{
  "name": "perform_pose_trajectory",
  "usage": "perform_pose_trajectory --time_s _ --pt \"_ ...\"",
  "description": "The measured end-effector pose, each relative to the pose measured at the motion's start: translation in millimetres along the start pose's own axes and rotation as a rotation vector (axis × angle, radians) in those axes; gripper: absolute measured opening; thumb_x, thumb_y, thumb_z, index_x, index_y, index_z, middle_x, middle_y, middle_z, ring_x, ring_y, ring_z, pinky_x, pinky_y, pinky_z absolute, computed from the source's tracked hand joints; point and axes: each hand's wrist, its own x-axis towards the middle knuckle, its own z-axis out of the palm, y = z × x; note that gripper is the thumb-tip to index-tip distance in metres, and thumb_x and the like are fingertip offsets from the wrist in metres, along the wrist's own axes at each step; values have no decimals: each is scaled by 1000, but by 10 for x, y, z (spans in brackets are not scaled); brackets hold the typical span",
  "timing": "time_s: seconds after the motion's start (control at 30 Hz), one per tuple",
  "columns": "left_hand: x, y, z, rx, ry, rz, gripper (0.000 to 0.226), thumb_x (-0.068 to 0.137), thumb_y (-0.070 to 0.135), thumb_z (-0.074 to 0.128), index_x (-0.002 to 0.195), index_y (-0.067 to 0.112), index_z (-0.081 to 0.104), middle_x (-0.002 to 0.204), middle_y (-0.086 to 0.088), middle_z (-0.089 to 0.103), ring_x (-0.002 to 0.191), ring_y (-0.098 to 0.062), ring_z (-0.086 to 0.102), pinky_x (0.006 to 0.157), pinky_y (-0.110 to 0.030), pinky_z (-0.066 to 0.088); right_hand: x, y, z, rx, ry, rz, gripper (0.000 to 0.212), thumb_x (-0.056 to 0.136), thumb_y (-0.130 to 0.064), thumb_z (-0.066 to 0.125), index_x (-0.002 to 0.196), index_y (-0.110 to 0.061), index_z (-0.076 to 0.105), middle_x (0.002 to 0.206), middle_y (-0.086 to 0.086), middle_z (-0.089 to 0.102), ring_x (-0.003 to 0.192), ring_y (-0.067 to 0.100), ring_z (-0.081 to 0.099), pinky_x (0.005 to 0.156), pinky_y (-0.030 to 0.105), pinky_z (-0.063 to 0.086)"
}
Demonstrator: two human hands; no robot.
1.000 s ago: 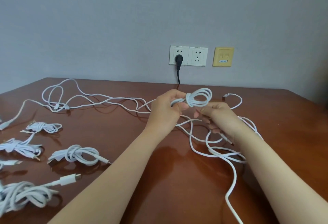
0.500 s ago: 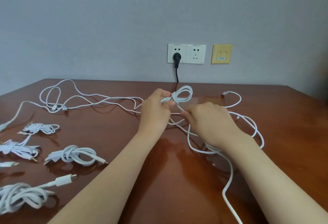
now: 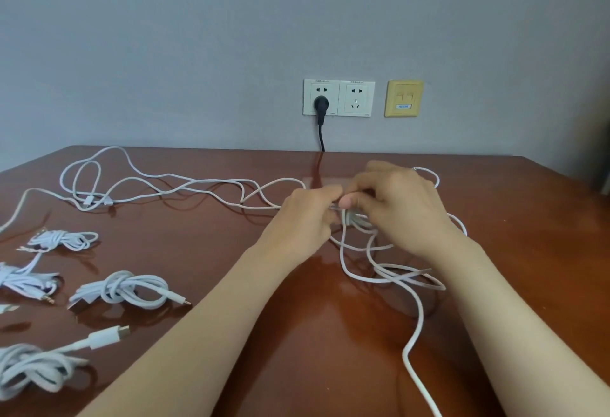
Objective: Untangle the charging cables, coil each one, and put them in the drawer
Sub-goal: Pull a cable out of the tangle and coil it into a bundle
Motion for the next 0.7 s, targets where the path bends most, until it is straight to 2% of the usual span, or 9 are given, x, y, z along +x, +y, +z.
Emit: perform_pose_trajectory --time_s 0.07,0.13,0.17,0.23,0.3,0.47,0.6,0.7 --pt "0 4 1 -108 -54 -19 35 86 4 62 69 28 43 66 -6 51 61 -21 48 57 -28 34 21 109 -7 159 30 57 6 82 -28 67 77 -26 71 79 -5 57 77 15 53 69 32 38" --pt "0 46 22 -194 -85 -26 28 85 7 63 74 28 50 81 -16 62 75 -30 56 66 -33 41 31 202 -23 318 42 146 9 75 -24 75 67 -25 70 70 -6 65 72 12 59 70 31 46" --pt "-7 65 38 -220 -95 -17 29 85 6 63 74 30 51 85 -17 64 80 -31 57 68 -31 41 28 239 -35 404 32 195 12 72 -22 78 63 -25 69 63 -7 66 65 6 59 65 26 47" --pt "-20 78 74 -258 -112 -6 36 85 4 63 71 35 49 82 -6 65 77 -22 58 66 -19 40 23 289 -44 544 -21 266 14 68 -17 80 61 -22 69 55 -8 65 53 0 57 55 14 44" --pt "-31 76 81 -329 -100 -11 38 84 1 63 70 35 50 78 8 64 72 -6 57 64 -7 38 28 326 -31 650 -66 314 11 69 -13 79 64 -17 69 54 -6 65 50 1 58 51 13 45" --pt "-18 83 98 -479 -53 -49 34 84 -1 62 74 31 54 80 9 67 72 -5 60 71 -17 46 32 403 -36 842 -43 427 6 73 -10 73 73 -10 67 54 -8 67 49 1 60 52 10 47" --pt "-1 51 113 -587 5 -83 32 83 -6 61 77 24 51 68 9 65 63 -5 59 71 -32 51 25 385 43 939 -43 513 11 78 -7 69 70 -14 69 57 -3 65 49 8 54 47 16 45" --pt "14 90 65 -805 84 -59 32 84 -16 53 81 15 45 59 9 66 54 -1 59 60 -21 49 21 295 136 988 -15 442 21 83 0 62 72 -16 68 52 -3 59 39 5 39 40 13 31"
